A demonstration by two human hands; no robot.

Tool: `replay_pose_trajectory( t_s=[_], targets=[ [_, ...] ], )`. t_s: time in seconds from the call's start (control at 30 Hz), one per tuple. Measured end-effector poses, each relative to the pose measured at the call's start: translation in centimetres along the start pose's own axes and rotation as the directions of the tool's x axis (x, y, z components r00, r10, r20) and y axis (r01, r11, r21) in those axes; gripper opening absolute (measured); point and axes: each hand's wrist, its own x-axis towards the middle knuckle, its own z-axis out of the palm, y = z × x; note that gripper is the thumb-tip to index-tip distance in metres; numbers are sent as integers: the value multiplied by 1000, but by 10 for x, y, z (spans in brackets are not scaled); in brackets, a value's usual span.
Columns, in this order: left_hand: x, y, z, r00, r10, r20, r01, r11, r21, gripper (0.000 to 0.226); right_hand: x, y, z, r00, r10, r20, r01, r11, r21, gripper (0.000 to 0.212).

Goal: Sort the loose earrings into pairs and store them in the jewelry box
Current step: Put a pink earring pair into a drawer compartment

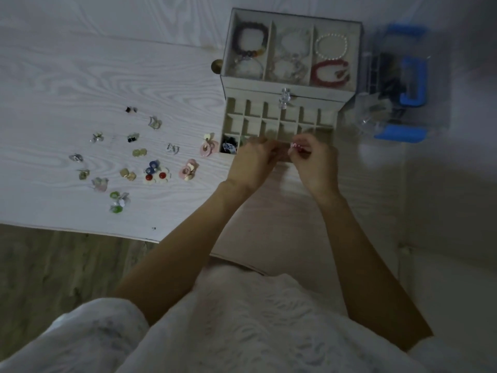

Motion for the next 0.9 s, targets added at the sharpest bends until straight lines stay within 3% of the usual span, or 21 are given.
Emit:
replay_pose_trajectory(
  t_s=[0.1,0.2,0.33,0.5,0.63,0.77,0.9],
  targets=[
    [0,-5,3,999,36,-7,-34,990,135,28,-1,-2,2,999,-43,14,43,997,-69,24],
    [-3,-7,3,998,50,-26,-46,990,135,18,-4,1,3,993,-120,-14,115,973,-200,22],
    [-8,-9,2,997,73,-19,-70,989,130,17,-5,15,9,951,-301,76,301,838,-455,20],
    [-24,-16,-11,989,125,-74,-119,990,80,21,-15,13,13,939,-342,16,316,847,-428,21],
    [-59,-43,-36,963,-61,-261,67,998,14,11,-31,-17,33,868,-493,54,488,829,-272,18],
    [-92,-90,-53,904,-308,-296,327,945,17,16,-27,-50,76,710,-686,161,701,666,-253,18],
    [-97,-103,-61,885,-381,-269,414,907,75,32,-4,-75,108,705,-638,310,708,605,-364,17]
  ],
)
